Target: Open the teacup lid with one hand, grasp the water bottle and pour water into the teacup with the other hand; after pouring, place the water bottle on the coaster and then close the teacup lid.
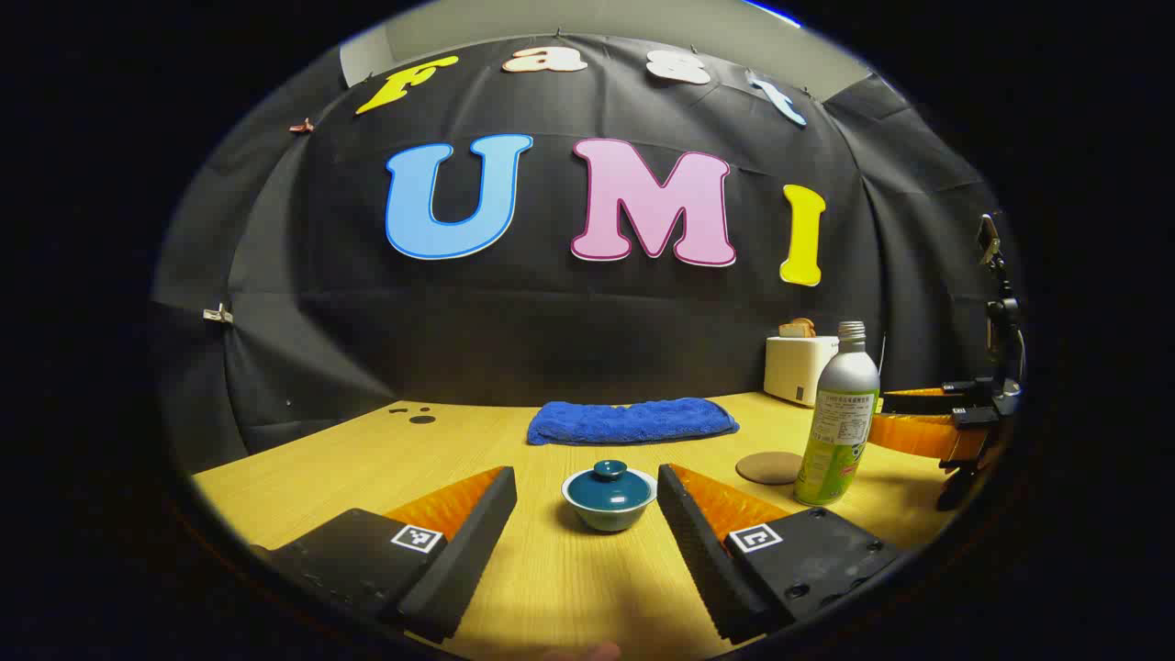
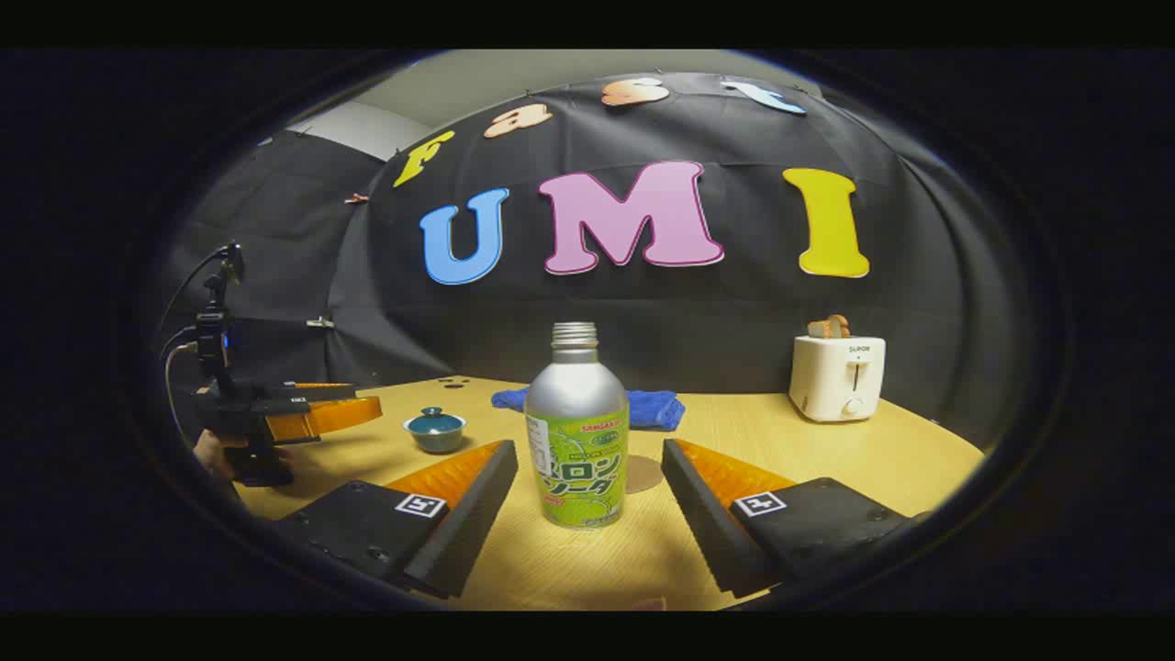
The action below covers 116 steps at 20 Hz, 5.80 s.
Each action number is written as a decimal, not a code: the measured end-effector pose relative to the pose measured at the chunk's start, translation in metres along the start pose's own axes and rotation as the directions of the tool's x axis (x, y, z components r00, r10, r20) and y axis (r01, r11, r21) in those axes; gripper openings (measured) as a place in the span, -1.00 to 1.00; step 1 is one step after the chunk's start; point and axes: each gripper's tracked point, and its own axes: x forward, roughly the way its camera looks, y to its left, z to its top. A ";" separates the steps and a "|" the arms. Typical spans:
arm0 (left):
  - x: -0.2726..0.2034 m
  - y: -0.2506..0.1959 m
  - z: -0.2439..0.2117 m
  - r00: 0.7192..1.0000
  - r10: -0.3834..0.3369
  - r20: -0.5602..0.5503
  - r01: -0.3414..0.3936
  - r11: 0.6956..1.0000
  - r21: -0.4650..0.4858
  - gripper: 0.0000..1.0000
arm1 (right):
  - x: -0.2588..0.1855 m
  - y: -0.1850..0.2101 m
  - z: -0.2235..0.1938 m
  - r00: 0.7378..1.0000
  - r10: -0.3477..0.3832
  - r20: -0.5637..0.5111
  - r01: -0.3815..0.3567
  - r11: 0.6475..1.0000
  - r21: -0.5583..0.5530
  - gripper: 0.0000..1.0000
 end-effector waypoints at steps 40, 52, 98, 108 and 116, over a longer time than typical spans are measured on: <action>0.089 -0.013 -0.024 0.969 -0.136 -0.206 0.161 0.981 0.107 0.16 | 0.001 0.001 0.001 1.000 0.002 -0.001 -0.002 1.000 0.003 0.96; 0.068 -0.011 0.019 0.989 -0.130 -0.070 0.134 0.989 0.055 -0.39 | 0.009 0.002 0.000 1.000 0.001 -0.002 -0.001 1.000 0.003 0.96; -0.006 0.105 0.025 1.000 0.005 0.023 0.002 0.957 -0.291 -0.39 | 0.153 0.094 -0.003 0.995 -0.015 -0.094 -0.095 -0.112 -0.989 0.54; -0.007 0.109 0.023 1.000 0.007 0.016 -0.001 0.952 -0.306 -0.39 | 0.151 0.102 -0.008 0.997 0.011 -0.077 -0.070 -0.304 -0.950 0.53; -0.007 0.110 0.025 1.000 0.008 0.016 -0.002 0.951 -0.310 -0.39 | 0.152 0.101 -0.009 0.997 0.020 -0.069 -0.056 -0.383 -0.922 0.53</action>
